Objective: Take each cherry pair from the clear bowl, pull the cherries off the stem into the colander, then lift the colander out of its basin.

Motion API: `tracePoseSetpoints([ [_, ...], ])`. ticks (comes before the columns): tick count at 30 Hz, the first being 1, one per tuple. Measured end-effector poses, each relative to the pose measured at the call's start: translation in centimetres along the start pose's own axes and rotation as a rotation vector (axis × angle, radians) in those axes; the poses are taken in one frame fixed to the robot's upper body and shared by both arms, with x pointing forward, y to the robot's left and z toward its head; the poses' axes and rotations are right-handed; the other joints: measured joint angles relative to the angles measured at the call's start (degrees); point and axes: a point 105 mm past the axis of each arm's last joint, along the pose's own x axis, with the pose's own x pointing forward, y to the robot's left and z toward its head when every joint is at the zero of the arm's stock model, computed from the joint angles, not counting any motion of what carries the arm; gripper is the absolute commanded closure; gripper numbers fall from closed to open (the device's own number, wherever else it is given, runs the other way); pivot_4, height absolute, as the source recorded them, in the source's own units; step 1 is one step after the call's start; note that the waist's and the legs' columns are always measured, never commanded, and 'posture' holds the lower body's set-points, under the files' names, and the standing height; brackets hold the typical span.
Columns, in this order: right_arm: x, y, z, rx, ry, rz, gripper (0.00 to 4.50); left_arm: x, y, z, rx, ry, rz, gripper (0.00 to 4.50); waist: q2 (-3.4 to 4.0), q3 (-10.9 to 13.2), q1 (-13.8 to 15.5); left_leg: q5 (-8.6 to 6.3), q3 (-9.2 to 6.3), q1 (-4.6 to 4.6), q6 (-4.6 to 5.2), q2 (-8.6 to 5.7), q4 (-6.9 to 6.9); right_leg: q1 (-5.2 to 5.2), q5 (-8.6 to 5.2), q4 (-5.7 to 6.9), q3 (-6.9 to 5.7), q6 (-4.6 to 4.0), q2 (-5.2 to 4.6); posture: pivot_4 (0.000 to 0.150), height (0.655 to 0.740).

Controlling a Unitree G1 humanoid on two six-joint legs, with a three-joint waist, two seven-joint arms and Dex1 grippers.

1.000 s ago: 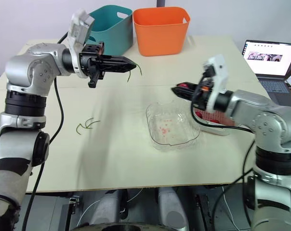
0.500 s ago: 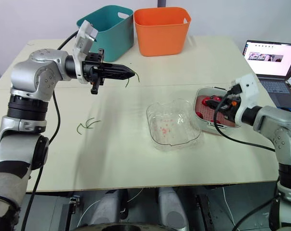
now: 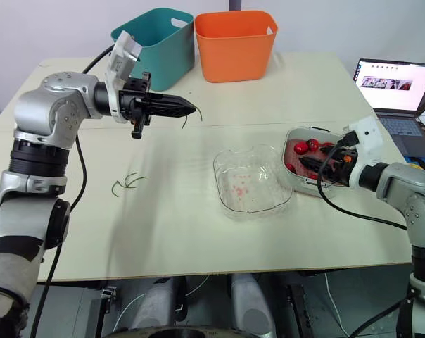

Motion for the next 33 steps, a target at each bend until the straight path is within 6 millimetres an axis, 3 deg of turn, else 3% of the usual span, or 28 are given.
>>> tracePoseSetpoints([
  [3, 0.1, 0.2, 1.4, -0.008, -0.034, 0.011, 0.93, -0.4, 0.3, -0.1, -0.012, 0.002, 0.028, 4.5, 0.01, 0.0, -0.2, 0.0, 0.01, 0.02, 0.0, 0.01, 0.0, -0.02, 0.0, 0.02, 0.01, 0.0, 0.02, 0.15, 0.74],
  [5, 0.3, 1.6, 3.5, -0.036, -0.079, 0.065, 0.93, -1.3, 0.7, -0.4, -0.04, -0.003, 0.075, 4.5, 0.02, 0.0, -0.4, 0.0, 0.03, 0.07, 0.0, 0.03, -0.02, -0.05, 0.0, 0.08, 0.06, -0.01, 0.05, 0.15, 0.74],
  [7, 0.6, 4.9, 6.6, -0.103, -0.154, 0.187, 0.93, -3.1, 1.5, -1.1, -0.097, -0.006, 0.159, 4.5, 0.06, 0.0, -0.9, 0.0, 0.0, 0.16, 0.0, 0.04, -0.08, -0.06, -0.02, 0.17, 0.07, -0.05, 0.09, 0.15, 0.74],
  [9, 0.7, 8.0, 8.4, -0.163, -0.2, 0.3, 0.93, -4.7, 1.8, -2.0, -0.152, -0.006, 0.223, 4.5, 0.03, 0.0, -0.7, 0.0, -0.09, 0.16, 0.0, 0.07, -0.1, -0.02, -0.06, 0.17, -0.04, -0.1, 0.11, 0.15, 0.74],
  [10, 1.3, 10.6, 9.4, -0.19, -0.222, 0.401, 0.93, -6.5, 1.9, -3.0, -0.212, -0.007, 0.283, 4.5, 0.04, 0.0, -1.2, 0.0, -0.03, 0.21, 0.0, 0.08, -0.14, -0.03, -0.06, 0.18, 0.01, -0.11, 0.1, 0.15, 0.74],
  [14, 2.3, 17.6, 10.2, -0.253, -0.232, 0.672, 0.93, -11.2, 1.2, -7.2, -0.417, 0.006, 0.455, 4.5, 0.04, 0.0, -1.5, 0.0, -0.12, 0.1, 0.0, 0.09, -0.17, -0.05, -0.08, 0.17, -0.1, -0.13, 0.03, 0.15, 0.74],
  [18, 3.2, 22.0, 9.0, -0.287, -0.19, 0.829, 0.93, -14.8, -0.9, -12.0, -0.598, 0.035, 0.592, 4.5, -0.02, 0.0, -0.9, 0.0, -0.12, -0.01, 0.0, 0.07, -0.11, -0.06, -0.09, 0.09, -0.19, -0.11, -0.1, 0.15, 0.74],
  [22, 3.9, 24.7, 6.8, -0.318, -0.12, 0.914, 0.93, -17.1, -1.7, -14.3, -0.678, 0.02, 0.727, 4.5, -0.06, -0.1, 0.4, 0.0, -0.15, -0.08, -0.01, 0.08, 0.01, -0.07, -0.18, 0.11, -0.27, -0.3, -0.13, 0.15, 0.74],
  [27, 4.5, 25.3, 5.0, -0.329, -0.068, 0.925, 0.93, -18.5, -2.1, -15.2, -0.709, -0.017, 0.824, 4.5, -0.11, -0.1, 1.2, 0.0, -0.09, -0.06, -0.01, 0.05, 0.04, -0.03, -0.19, 0.07, -0.28, -0.32, -0.21, 0.15, 0.74],
  [33, 4.6, 25.0, 5.2, -0.335, -0.077, 0.915, 0.88, -18.3, -2.1, -16.1, -0.74, -0.031, 0.844, 2.48, -0.14, -0.1, 1.2, 0.0, -0.09, -0.04, -0.01, 0.06, 0.04, -0.03, -0.17, 0.08, -0.29, -0.32, -0.18, 0.15, 0.74],
])
